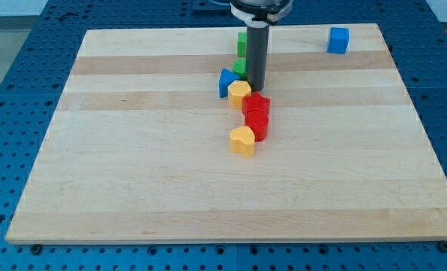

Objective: Push the green star towards the green circle

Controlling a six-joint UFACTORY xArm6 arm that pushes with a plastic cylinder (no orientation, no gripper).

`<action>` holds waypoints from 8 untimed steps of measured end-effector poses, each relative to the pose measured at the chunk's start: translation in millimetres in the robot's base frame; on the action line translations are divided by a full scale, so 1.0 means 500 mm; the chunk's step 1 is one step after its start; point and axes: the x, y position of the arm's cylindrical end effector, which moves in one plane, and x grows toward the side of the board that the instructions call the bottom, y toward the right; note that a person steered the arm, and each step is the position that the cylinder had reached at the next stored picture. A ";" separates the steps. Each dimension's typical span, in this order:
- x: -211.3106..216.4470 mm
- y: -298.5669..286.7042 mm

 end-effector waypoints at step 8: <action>-0.330 -0.010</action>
